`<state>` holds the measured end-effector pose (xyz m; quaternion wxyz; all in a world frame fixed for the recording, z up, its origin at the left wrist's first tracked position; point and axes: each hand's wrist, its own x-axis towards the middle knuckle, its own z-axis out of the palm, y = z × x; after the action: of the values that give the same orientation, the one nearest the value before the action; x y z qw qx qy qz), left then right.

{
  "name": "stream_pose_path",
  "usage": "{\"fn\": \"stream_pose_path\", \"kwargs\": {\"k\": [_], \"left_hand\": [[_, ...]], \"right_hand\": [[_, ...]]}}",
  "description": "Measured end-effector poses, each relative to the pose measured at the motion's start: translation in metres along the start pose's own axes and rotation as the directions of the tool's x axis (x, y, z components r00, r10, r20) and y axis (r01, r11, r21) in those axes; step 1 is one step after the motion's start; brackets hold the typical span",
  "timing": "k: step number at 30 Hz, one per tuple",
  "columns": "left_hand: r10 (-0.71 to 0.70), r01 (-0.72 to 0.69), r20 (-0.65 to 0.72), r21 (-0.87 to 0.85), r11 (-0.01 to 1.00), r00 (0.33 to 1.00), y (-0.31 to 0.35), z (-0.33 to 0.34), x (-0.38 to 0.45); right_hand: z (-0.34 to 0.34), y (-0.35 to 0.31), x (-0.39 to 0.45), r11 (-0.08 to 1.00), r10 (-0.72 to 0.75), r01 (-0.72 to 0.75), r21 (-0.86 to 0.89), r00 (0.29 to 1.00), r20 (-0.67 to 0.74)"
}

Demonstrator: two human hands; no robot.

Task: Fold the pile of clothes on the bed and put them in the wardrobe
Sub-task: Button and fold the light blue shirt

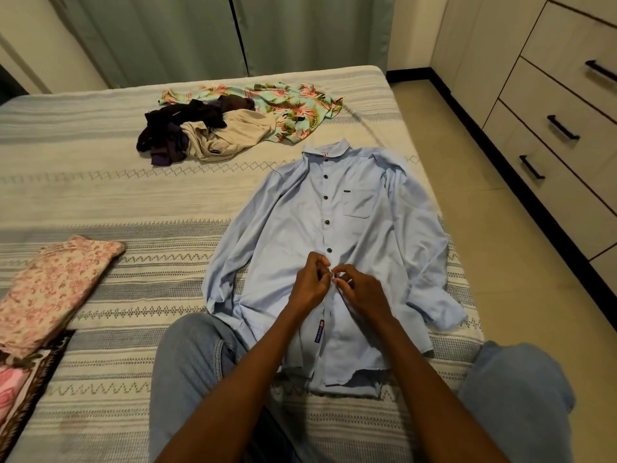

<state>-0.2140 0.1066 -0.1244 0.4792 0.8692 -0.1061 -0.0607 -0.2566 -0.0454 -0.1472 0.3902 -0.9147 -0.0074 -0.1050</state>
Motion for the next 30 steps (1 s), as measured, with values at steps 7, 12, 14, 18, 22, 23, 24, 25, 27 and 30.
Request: {"fn": "stream_pose_path", "kwargs": {"k": [7,12,14,18,22,23,24,25,27,30], "left_hand": [[-0.022,0.021,-0.035,-0.05,0.999,0.999,-0.006,0.0,-0.003],[-0.031,0.027,-0.044,-0.09,0.996,0.999,-0.008,-0.001,-0.008],[-0.062,0.055,-0.045,-0.13,0.99,0.997,-0.006,-0.002,-0.006],[-0.133,0.121,-0.05,-0.193,0.974,0.99,-0.003,0.001,-0.005],[-0.133,0.116,-0.065,-0.216,0.969,0.989,-0.006,-0.006,-0.012],[-0.137,0.115,-0.09,-0.221,0.968,0.986,-0.007,-0.009,-0.014],[-0.145,0.119,-0.111,-0.214,0.97,0.983,-0.008,-0.012,-0.016],[-0.14,0.116,-0.127,-0.182,0.977,0.982,-0.009,-0.014,-0.02],[-0.069,0.062,-0.107,-0.073,0.995,0.992,-0.012,-0.018,-0.029],[0.0,0.0,-0.002,0.122,0.993,1.0,-0.014,-0.02,-0.044]], "right_hand": [[0.003,-0.002,0.0,0.993,-0.111,0.108,-0.052,0.993,-0.043],[0.004,-0.001,-0.001,0.995,-0.087,0.088,0.038,0.996,-0.035],[0.003,0.001,0.001,0.991,-0.039,0.048,0.127,0.997,-0.068],[0.009,0.004,-0.001,0.981,0.053,-0.04,0.191,0.997,-0.062],[0.008,-0.006,-0.008,0.976,0.134,-0.118,0.181,0.988,-0.077],[0.006,-0.011,-0.012,0.976,0.158,-0.14,0.167,0.982,-0.105],[0.004,-0.015,-0.016,0.976,0.175,-0.154,0.155,0.975,-0.135],[0.003,-0.02,-0.022,0.978,0.18,-0.161,0.131,0.971,-0.154],[0.001,-0.031,-0.036,0.984,0.178,-0.174,0.046,0.975,-0.133],[0.006,-0.041,-0.054,0.978,0.162,-0.162,-0.129,0.987,-0.009]]}}
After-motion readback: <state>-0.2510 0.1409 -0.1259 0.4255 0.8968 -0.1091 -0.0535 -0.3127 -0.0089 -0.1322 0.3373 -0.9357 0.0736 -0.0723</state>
